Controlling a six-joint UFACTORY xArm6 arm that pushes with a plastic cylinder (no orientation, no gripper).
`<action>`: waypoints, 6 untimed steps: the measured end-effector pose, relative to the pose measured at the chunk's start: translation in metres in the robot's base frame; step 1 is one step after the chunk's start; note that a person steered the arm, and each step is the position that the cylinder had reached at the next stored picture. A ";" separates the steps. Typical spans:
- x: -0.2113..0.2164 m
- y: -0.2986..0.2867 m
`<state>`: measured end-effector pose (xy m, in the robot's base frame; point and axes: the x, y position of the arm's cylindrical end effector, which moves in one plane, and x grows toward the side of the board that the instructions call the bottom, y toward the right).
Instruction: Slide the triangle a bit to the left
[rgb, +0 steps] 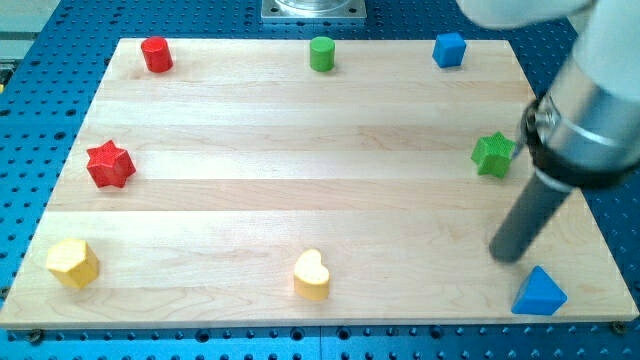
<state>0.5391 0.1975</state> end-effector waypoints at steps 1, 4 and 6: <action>0.053 0.035; 0.079 -0.009; -0.001 -0.018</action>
